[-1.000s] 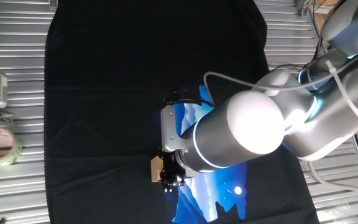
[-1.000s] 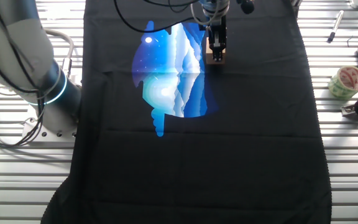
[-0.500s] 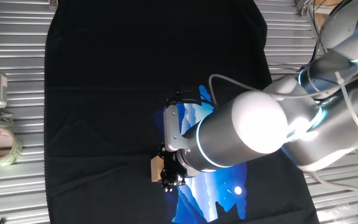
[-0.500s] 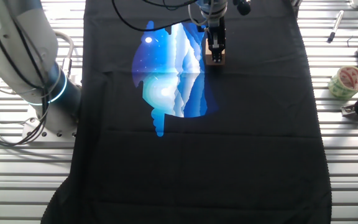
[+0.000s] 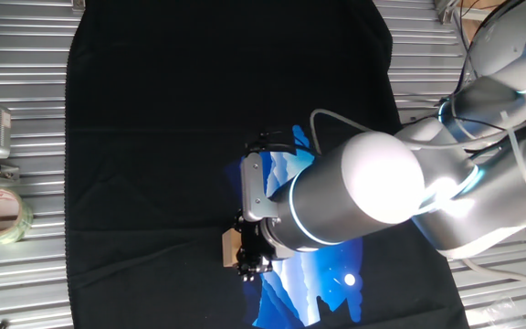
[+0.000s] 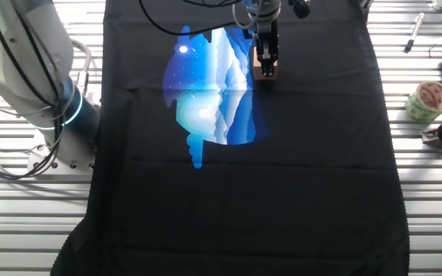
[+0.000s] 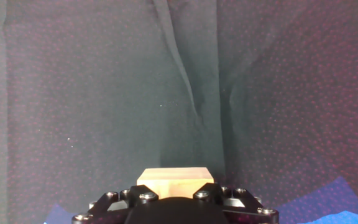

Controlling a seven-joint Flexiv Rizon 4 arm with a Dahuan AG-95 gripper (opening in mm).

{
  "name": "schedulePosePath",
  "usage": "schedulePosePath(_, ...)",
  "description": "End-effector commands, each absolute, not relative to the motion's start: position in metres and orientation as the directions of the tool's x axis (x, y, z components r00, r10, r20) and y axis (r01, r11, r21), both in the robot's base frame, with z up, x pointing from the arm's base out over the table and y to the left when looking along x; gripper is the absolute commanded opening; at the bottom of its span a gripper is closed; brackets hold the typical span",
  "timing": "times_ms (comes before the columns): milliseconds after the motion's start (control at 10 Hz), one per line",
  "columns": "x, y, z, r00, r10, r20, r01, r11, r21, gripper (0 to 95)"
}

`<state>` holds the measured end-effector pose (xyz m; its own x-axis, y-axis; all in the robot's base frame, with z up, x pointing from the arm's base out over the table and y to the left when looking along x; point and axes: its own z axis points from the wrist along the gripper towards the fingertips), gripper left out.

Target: Pick up the small block on the left and move it to the right

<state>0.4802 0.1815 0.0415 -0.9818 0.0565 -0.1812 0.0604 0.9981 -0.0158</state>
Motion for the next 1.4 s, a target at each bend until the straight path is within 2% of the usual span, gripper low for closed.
schedulePosePath(100,0.4813,0.1827,0.0403,-0.982,0.058,-0.179,0.061,0.998,-0.012,0.0)
schedulePosePath(500,0.4813,0.1827,0.0402,-0.988,0.07,-0.139,0.066,0.997,0.029,0.0)
schedulePosePath(1400,0.4802,0.1835,0.0348,-0.992,0.077,-0.105,0.074,0.997,0.033,0.0)
